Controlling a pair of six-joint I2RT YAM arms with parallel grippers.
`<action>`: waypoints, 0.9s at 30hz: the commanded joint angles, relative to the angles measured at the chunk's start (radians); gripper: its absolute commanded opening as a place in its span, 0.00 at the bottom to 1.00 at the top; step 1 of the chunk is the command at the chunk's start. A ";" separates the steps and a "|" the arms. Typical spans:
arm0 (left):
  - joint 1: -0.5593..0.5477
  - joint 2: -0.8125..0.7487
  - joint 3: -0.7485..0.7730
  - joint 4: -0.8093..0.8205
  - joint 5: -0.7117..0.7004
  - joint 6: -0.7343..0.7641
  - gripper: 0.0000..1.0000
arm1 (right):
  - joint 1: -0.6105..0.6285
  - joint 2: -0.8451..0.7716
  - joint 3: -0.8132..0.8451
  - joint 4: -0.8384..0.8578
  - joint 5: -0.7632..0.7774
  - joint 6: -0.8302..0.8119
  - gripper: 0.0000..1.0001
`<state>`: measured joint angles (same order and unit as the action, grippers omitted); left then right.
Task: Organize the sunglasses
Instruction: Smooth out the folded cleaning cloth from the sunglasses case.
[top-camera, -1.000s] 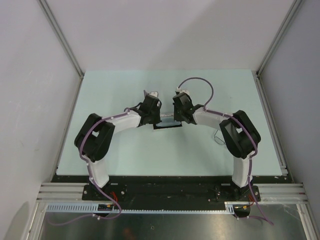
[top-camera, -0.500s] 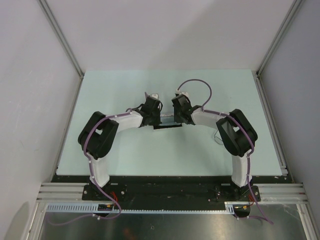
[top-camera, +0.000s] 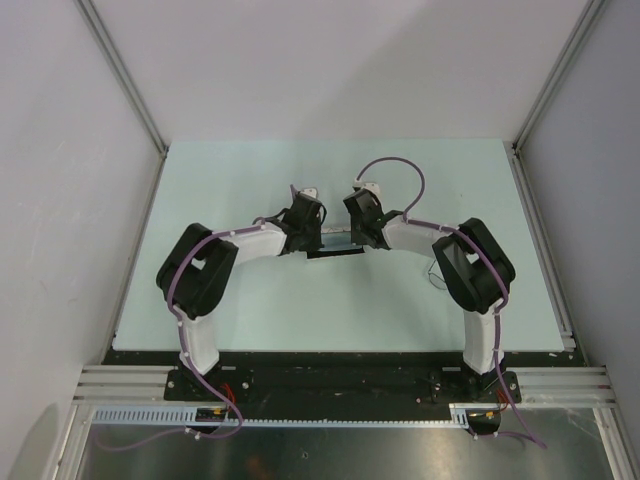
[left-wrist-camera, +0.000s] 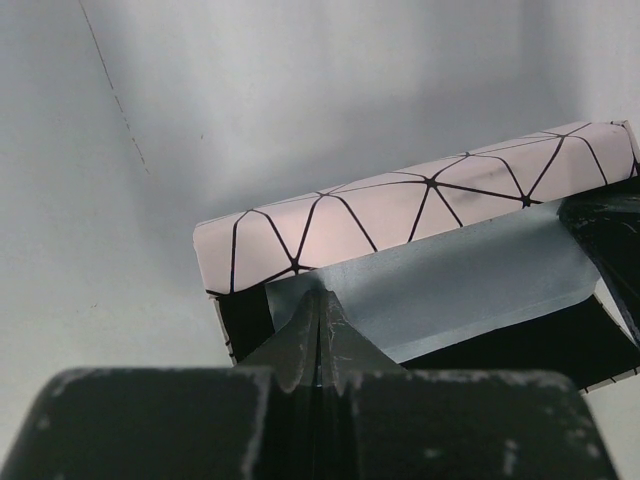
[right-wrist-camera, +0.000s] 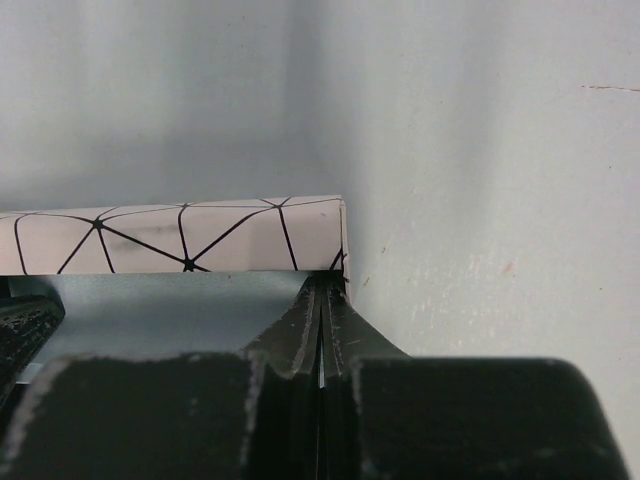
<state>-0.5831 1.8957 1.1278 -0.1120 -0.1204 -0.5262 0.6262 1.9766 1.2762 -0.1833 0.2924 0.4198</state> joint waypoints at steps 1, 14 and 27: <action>0.000 -0.018 -0.007 -0.011 -0.038 -0.005 0.01 | 0.004 -0.051 0.040 0.019 0.036 -0.016 0.00; 0.000 -0.075 0.012 -0.014 -0.033 0.008 0.03 | 0.007 -0.042 0.052 0.061 -0.039 -0.016 0.00; -0.003 -0.023 0.023 -0.012 -0.051 0.003 0.05 | 0.004 0.030 0.052 0.067 -0.030 0.008 0.00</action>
<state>-0.5831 1.8736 1.1278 -0.1276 -0.1375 -0.5232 0.6312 1.9621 1.2987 -0.1482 0.2432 0.4141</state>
